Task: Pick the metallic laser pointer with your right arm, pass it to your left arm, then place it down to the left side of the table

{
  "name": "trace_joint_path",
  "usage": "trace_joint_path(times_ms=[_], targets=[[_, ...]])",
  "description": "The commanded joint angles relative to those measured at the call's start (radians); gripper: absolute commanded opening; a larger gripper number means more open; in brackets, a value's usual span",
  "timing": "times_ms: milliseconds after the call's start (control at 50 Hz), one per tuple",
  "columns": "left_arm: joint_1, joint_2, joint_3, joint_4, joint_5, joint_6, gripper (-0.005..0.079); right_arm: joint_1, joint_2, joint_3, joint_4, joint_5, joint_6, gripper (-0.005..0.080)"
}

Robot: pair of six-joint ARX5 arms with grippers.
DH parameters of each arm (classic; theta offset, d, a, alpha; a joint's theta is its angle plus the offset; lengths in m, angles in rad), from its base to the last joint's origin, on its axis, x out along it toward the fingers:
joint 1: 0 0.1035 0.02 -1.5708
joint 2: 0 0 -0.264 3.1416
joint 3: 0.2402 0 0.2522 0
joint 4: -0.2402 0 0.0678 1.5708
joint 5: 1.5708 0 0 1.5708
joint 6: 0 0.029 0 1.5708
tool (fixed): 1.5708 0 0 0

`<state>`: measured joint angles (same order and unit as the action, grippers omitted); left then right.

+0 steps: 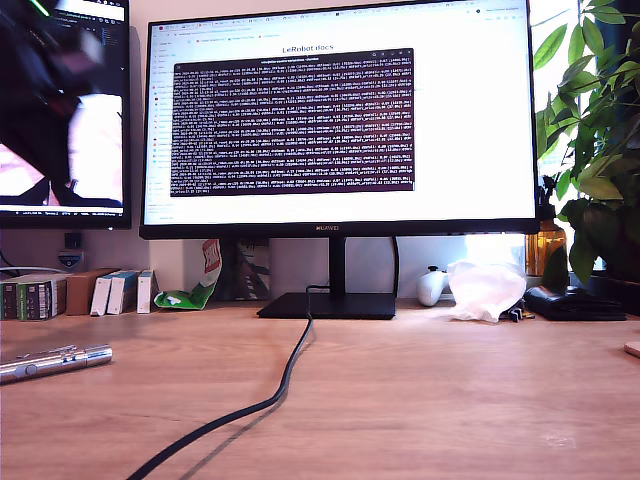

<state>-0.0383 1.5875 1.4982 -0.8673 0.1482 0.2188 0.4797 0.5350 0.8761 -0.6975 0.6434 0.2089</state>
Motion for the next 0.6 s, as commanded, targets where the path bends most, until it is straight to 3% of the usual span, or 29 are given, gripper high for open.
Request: trace_joint_path(times_ms=[0, 200, 260, 360, 440, 580], targets=[[0.009, -0.071, -0.07, 0.037, 0.0, -0.003, -0.0014, 0.004, -0.015, -0.056, 0.021, 0.024, -0.001, 0.0018], [0.045, -0.238, -0.257, 0.166, -0.005, -0.01, -0.0014, -0.003, -0.078, -0.176, 0.12, 0.173, -0.077, 0.0028], [0.048, -0.273, -0.298, 0.188, -0.005, -0.011, -0.0014, -0.014, -0.089, -0.204, 0.184, 0.177, -0.121, 0.0044], [0.049, -0.305, -0.34, 0.206, -0.004, -0.01, -0.0014, -0.045, -0.091, -0.228, 0.266, 0.166, -0.216, 0.0054], [0.048, -0.317, -0.353, 0.206, 0.0, -0.01, -0.0014, -0.087, -0.09, -0.234, 0.302, 0.105, -0.264, 0.0054], [0.048, -0.327, -0.357, 0.205, 0.001, -0.011, -0.0014, -0.2, -0.082, -0.252, 0.361, 0.019, -0.318, 0.0054]])
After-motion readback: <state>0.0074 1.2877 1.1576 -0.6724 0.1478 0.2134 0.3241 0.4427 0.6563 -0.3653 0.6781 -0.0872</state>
